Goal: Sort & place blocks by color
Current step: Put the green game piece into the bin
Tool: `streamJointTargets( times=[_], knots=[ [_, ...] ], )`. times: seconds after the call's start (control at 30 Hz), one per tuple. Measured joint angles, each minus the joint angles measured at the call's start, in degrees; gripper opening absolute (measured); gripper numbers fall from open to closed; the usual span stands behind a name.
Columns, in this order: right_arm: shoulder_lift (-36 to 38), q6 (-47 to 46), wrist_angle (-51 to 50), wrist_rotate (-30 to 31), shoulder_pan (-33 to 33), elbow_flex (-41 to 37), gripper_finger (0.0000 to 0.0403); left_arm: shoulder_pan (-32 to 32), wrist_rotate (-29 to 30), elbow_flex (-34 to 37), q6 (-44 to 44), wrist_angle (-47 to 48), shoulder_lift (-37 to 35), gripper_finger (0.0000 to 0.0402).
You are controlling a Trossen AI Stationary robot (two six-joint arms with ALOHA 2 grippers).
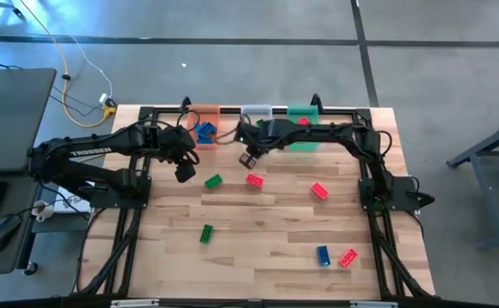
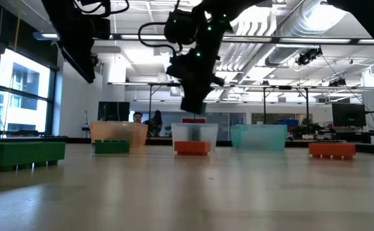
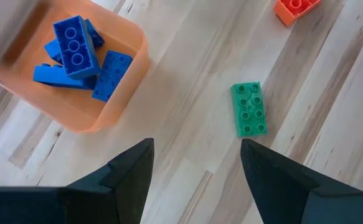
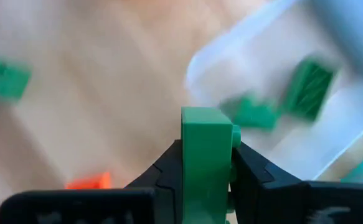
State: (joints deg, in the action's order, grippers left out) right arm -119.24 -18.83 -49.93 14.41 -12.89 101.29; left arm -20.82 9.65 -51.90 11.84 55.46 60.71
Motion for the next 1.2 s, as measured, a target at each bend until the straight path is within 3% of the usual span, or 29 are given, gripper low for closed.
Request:
streamJointTargets(
  times=[0.13, 0.3, 0.6, 0.9, 1.2],
  knots=[
    [-0.3, 5.1, 6.7, 4.8, -2.5, 2.1, 0.0067, 0.0, 0.0, 0.0, 0.0, 0.0, 0.0, 0.0227],
    [-0.2, 7.8, 13.7, 5.2, -6.5, 1.7, 0.0067, 0.0, 0.0, 0.0, 0.1, 0.0, 0.0, 0.0227],
    [-0.3, 7.3, 18.3, 3.5, -11.5, -4.5, 0.0067, 0.0, 0.0, 0.0, 0.0, 0.0, 0.0, 0.0227],
    [-0.5, 6.9, 22.6, 1.1, -12.3, -9.4, 0.0067, 0.0, 0.0, 0.0, 0.2, 0.0, 0.0, 0.0227],
    [-0.4, 7.3, 21.7, 1.6, -12.1, -8.1, 0.0184, 0.0, -0.1, 0.0, 0.2, 0.0, 0.0, 0.0227]
  ],
)
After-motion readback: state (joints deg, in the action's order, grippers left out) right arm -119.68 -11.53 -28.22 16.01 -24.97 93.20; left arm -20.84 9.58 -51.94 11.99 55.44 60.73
